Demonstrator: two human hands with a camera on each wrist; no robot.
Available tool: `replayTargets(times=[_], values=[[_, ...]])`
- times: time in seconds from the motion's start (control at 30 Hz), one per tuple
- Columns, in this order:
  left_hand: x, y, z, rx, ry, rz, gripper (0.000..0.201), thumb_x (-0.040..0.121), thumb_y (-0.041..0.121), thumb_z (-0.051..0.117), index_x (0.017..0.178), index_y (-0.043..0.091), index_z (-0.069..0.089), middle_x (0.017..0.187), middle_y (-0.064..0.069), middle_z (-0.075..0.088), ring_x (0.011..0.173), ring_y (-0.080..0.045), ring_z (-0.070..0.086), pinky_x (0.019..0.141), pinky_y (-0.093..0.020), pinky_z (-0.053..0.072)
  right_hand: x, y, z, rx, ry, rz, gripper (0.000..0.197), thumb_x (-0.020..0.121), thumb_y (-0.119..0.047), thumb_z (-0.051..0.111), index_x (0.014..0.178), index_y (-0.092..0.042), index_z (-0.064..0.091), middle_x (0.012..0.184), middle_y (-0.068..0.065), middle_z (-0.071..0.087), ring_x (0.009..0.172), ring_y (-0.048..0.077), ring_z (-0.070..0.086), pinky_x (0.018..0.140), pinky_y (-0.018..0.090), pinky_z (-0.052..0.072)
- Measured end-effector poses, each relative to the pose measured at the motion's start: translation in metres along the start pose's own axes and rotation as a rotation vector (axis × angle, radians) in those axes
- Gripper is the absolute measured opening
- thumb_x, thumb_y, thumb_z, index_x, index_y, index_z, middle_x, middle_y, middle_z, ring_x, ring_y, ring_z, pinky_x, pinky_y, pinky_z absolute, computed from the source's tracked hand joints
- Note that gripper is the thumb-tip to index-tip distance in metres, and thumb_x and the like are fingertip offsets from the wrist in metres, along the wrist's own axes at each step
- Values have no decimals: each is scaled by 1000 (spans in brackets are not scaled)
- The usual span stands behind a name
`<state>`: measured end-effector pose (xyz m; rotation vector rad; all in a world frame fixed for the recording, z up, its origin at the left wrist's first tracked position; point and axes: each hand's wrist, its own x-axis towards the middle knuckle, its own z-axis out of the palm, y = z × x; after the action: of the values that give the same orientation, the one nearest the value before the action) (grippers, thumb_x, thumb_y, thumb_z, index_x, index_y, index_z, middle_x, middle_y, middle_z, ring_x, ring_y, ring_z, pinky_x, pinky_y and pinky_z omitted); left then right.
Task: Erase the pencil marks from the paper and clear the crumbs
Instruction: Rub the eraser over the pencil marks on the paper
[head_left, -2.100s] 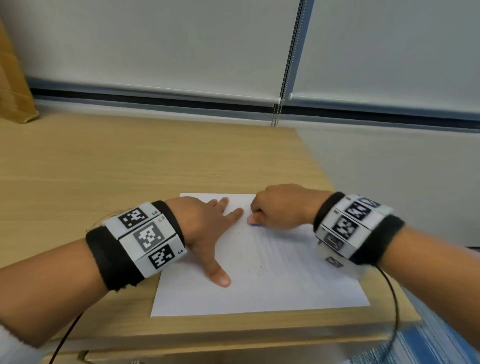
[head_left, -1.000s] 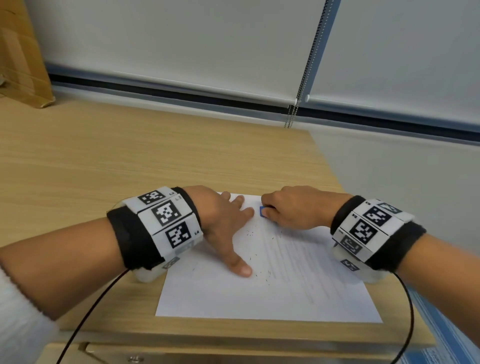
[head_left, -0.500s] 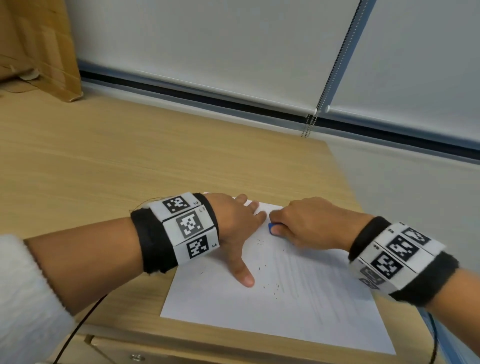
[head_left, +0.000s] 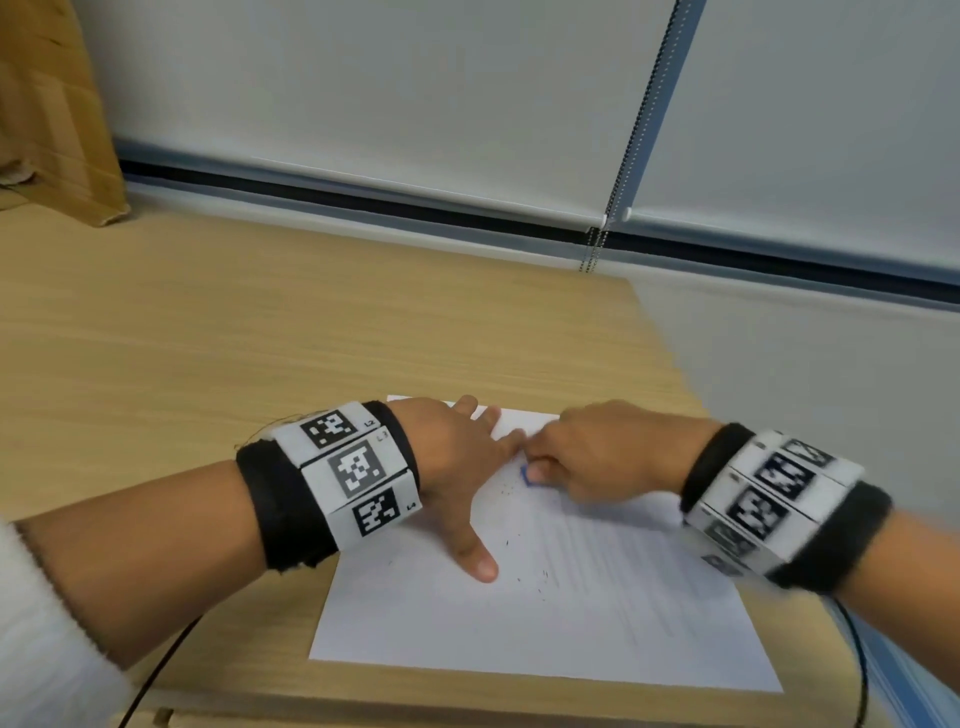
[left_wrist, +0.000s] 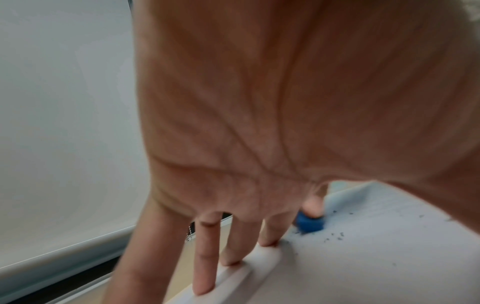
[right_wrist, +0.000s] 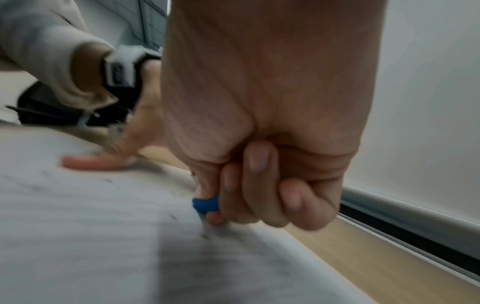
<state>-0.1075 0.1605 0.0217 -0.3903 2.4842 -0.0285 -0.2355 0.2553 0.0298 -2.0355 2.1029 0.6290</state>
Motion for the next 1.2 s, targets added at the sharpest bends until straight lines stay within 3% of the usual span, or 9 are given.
replayTargets(times=[0.1,0.27,0.43,0.53,0.67,0.8,0.93,1.03,1.2], values=[[1,0,-1,10,-18,-16,134,63,75,68,150,29,-23,160,1,-22,147,-27,-15,112,-54,21,12,13,-3,40,44,105,25,100,-40,35,84,-23,45,70,-7,44,75,22,49,65,32,36],[-1,2,-1,19,-8,-8,134,64,74,69,150,28,-22,160,0,-22,147,-27,-15,114,-52,19,-9,-1,8,9,-30,2,26,100,-39,35,79,-25,41,68,-8,41,69,20,44,64,32,33],[-1,2,-2,35,-33,-23,133,65,75,67,149,28,-25,159,1,-25,147,-27,-16,114,-52,19,5,10,1,24,58,98,27,100,-40,34,81,-23,44,68,-7,41,74,23,48,65,33,35],[0,3,-3,34,-34,-22,133,65,74,68,149,28,-25,159,1,-25,147,-27,-16,114,-52,18,-5,7,11,44,19,64,30,100,-38,35,72,-26,38,68,-7,41,75,24,47,64,33,35],[-1,3,-4,37,-28,-19,132,66,73,68,149,30,-24,160,0,-23,147,-27,-15,113,-52,19,-8,5,5,2,0,59,30,100,-42,34,80,-23,46,69,-7,43,74,23,48,63,32,35],[0,2,-4,32,-36,-34,131,65,75,67,149,32,-24,159,1,-23,147,-27,-17,114,-51,16,1,10,4,16,73,130,36,100,-39,34,67,-27,33,68,-7,40,73,24,47,64,32,34],[1,3,-3,36,-30,-25,132,64,74,68,149,32,-24,160,-1,-22,147,-28,-17,114,-50,18,-15,0,15,43,-12,46,28,100,-41,34,79,-24,43,75,-3,48,75,23,48,64,33,35],[0,2,-3,32,-24,-16,131,64,74,69,149,36,-23,160,-3,-20,147,-29,-14,113,-52,19,-5,7,7,61,20,86,30,99,-44,34,84,-23,49,73,-6,48,76,23,51,63,33,36],[1,3,-5,43,-30,-9,130,64,74,69,149,38,-23,160,-3,-20,147,-29,-11,111,-53,24,-12,3,12,132,9,69,35,100,-38,36,66,-29,33,70,-7,44,76,24,50,67,37,41]])
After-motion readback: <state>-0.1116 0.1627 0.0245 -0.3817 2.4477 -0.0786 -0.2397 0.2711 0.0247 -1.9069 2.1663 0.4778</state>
